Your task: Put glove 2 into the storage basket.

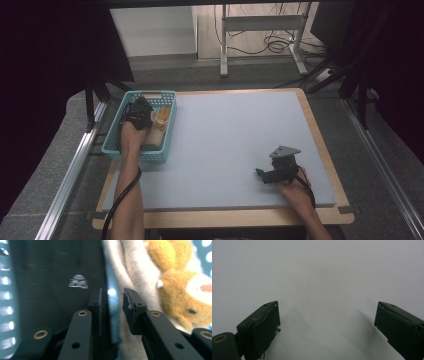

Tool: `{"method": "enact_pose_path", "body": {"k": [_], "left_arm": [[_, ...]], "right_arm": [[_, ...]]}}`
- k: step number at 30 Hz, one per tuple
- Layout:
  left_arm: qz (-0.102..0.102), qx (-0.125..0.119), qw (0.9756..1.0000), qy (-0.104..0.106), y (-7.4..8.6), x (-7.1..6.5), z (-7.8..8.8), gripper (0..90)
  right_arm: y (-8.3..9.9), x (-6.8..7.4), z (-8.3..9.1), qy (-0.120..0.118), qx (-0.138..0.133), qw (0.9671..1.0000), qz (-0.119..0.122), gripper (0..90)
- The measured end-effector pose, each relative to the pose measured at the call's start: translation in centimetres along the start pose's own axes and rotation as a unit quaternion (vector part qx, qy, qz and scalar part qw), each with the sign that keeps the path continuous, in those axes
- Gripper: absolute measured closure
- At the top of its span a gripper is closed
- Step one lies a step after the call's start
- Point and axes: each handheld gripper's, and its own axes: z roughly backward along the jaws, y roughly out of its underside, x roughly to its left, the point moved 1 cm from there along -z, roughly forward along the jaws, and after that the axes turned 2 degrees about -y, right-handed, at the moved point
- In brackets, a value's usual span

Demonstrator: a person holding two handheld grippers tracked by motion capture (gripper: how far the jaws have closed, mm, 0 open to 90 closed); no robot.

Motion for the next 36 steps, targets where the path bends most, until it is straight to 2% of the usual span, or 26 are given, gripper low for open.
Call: {"method": "enact_pose_path", "body": {"k": [3, 5, 8, 13, 17, 20, 22, 24, 26, 34, 36], "left_arm": [[-0.005, 0.0, 0.9998, 0.021, -0.1, -0.5, -0.3, 72.6], [-0.015, 0.001, 0.9998, 0.012, -0.2, -0.9, -0.3, 73.9], [-0.021, 0.001, 0.9997, 0.009, -0.3, -0.8, -0.1, 73.1], [-0.01, -0.016, 0.9997, -0.016, 0.0, 0.0, 0.3, 57.8], [-0.007, -0.039, 0.999, -0.023, 0.2, 0.5, 1.1, 47.6], [-0.003, -0.049, 0.9988, -0.011, 0.4, 0.7, 1.6, 40.5], [-0.006, -0.053, 0.9985, -0.012, 0.5, 0.8, 1.9, 35.6], [-0.011, -0.056, 0.9983, -0.005, 0.7, 1.0, 2.1, 33.4], [-0.008, -0.062, 0.998, -0.004, 0.9, 1.1, 2.3, 30.1], [-0.009, -0.094, 0.9953, 0.018, 1.8, 1.6, 3.5, 20.6], [-0.009, -0.102, 0.9943, 0.029, 2.0, 1.7, 3.8, 19.1]], "right_arm": [[0.0, 0.0, 0.0, 0.0, 0.0, 1.0, 0.0, 5.8], [0.0, 0.0, 0.0, -0.001, 0.0, 1.0, -0.001, 5.8], [0.0, 0.0, 0.0, -0.001, 0.0, 1.0, -0.001, 5.8], [0.0, 0.0, 0.0, 0.001, -0.001, 1.0, 0.001, 5.8], [0.0, 0.0, 0.0, 0.001, -0.001, 1.0, 0.001, 5.8], [0.0, 0.0, 0.0, 0.002, -0.001, 1.0, 0.003, 5.8], [0.0, 0.0, 0.0, 0.002, -0.001, 1.0, 0.003, 5.8], [0.0, 0.0, 0.0, 0.002, -0.001, 1.0, 0.003, 5.8], [0.0, 0.1, 0.0, 0.003, -0.002, 1.0, 0.004, 5.8], [0.0, 0.1, 0.0, 0.004, -0.002, 1.0, 0.006, 5.8], [0.0, 0.1, 0.0, 0.005, -0.003, 1.0, 0.006, 5.8]]}}
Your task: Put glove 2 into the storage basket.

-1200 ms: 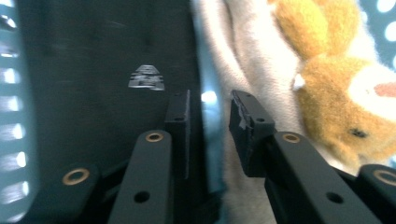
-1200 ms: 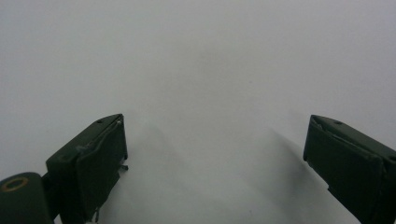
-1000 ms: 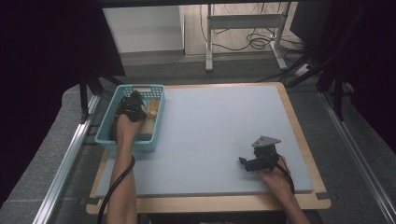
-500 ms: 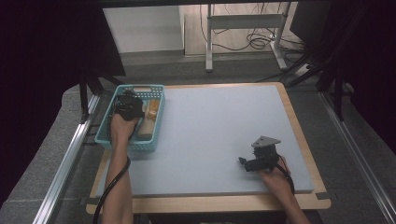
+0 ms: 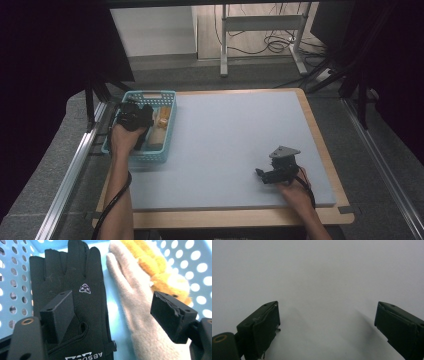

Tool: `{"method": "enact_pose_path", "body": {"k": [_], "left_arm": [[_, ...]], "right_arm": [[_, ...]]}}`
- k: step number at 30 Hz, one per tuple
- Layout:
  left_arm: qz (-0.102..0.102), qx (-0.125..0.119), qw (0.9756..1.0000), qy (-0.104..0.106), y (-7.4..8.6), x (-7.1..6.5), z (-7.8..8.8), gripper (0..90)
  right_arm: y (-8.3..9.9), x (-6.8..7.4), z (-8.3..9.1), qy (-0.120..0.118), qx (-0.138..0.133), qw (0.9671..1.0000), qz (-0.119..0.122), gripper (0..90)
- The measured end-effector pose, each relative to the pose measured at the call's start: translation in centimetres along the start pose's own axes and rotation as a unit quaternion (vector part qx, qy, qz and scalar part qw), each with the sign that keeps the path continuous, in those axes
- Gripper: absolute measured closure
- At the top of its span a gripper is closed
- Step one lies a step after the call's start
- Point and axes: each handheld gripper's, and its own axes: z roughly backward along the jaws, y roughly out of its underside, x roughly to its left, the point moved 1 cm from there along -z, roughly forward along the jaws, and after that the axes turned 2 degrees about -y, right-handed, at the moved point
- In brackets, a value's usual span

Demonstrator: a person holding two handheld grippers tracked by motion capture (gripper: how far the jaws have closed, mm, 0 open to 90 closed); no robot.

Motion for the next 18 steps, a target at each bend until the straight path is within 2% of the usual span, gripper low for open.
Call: {"method": "enact_pose_path", "body": {"k": [6, 9, 18], "left_arm": [[-0.014, -0.013, 0.9998, 0.005, 0.3, -0.3, 0.9, 12.6], [-0.014, -0.022, 0.9996, 0.011, 0.3, -0.6, 1.4, 11.1], [-0.034, -0.04, 0.9983, 0.025, 0.5, -1.5, 2.7, 5.8]], "right_arm": [[0.0, 0.0, 0.0, 0.001, 0.0, 1.0, 0.0, 5.8], [0.0, 0.0, 0.0, 0.001, 0.0, 1.0, 0.0, 5.8], [0.0, 0.0, 0.0, 0.0, 0.0, 1.0, 0.0, 5.8]]}}
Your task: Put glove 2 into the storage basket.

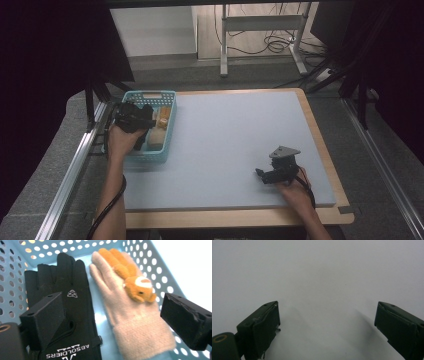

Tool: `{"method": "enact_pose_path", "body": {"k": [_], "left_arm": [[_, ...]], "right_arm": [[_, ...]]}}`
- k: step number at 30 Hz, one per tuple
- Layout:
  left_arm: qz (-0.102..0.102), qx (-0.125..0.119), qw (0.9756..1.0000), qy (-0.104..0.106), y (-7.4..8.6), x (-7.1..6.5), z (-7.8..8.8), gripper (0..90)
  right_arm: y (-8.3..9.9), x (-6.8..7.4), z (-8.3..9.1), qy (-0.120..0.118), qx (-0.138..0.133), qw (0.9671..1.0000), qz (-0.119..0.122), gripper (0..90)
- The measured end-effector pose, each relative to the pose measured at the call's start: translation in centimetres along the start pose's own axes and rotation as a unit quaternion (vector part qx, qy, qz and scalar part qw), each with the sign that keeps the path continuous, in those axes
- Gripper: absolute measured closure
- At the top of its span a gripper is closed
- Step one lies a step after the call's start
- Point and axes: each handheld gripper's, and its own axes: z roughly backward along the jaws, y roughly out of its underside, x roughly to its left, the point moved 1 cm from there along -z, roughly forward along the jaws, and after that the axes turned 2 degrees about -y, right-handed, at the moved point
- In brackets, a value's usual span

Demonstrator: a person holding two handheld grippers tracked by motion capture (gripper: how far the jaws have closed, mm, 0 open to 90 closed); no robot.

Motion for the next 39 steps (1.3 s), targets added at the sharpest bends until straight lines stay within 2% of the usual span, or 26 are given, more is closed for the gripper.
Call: {"method": "enact_pose_path", "body": {"k": [11, 23, 31, 39], "left_arm": [[-0.011, -0.019, 0.9996, 0.015, 0.5, -1.1, 1.3, 2.8], [-0.005, -0.038, 0.9984, 0.042, 1.2, -1.9, 2.4, 1.0], [-0.014, -0.04, 0.998, 0.046, 1.7, -2.5, 3.1, 0.3], [-0.026, -0.055, 0.9967, 0.055, 2.2, -3.3, 3.8, 0.3]], "right_arm": [[0.0, -0.2, -0.1, -0.007, 0.004, 0.9999, -0.008, 5.8], [0.0, -0.1, 0.0, -0.004, 0.003, 1.0, -0.006, 5.8], [0.0, -0.1, 0.0, -0.005, 0.003, 1.0, -0.007, 5.8], [0.0, -0.1, 0.0, -0.003, 0.003, 1.0, -0.005, 5.9]]}}
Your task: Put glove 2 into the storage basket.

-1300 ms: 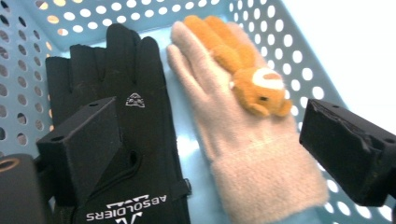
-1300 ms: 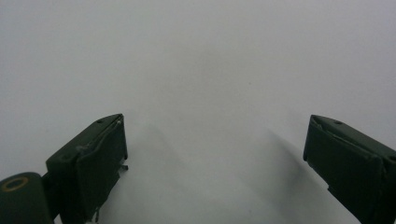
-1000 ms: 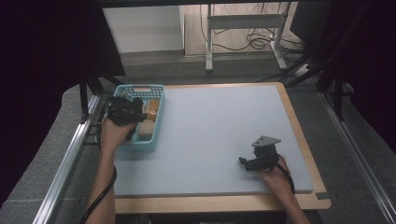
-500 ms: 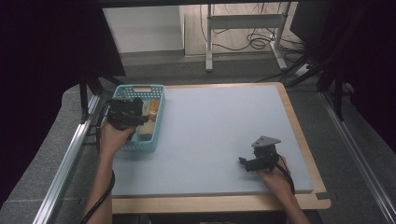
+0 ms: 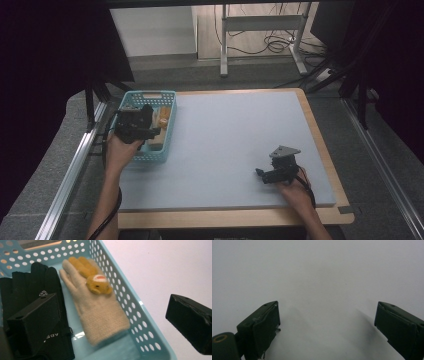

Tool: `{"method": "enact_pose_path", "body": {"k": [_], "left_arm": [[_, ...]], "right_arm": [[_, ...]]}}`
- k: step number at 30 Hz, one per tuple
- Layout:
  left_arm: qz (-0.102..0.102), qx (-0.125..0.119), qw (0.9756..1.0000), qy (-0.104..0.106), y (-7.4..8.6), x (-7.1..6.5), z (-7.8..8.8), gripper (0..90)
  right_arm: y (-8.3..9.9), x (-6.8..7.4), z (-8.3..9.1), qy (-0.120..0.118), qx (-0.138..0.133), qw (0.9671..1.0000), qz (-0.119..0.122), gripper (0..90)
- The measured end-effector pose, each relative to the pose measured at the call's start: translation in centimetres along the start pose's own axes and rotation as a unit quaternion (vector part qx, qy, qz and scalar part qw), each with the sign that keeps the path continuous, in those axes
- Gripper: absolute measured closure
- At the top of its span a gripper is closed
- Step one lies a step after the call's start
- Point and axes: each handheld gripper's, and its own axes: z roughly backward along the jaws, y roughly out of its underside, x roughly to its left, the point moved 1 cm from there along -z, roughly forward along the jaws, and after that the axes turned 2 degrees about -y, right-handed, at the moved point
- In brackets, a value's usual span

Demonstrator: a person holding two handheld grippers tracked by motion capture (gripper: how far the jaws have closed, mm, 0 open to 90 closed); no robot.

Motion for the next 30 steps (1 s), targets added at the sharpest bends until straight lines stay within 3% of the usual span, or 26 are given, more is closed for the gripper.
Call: {"method": "enact_pose_path", "body": {"k": [18, 30], "left_arm": [[-0.035, -0.009, 0.9993, 0.007, 0.8, -2.0, 0.5, 0.4], [-0.05, -0.022, 0.9982, 0.027, 1.2, -3.9, 0.7, 0.4]], "right_arm": [[0.0, 0.0, 0.0, 0.002, -0.001, 1.0, 0.002, 5.9], [0.0, 0.0, 0.0, 0.002, -0.002, 1.0, 0.004, 5.9]]}}
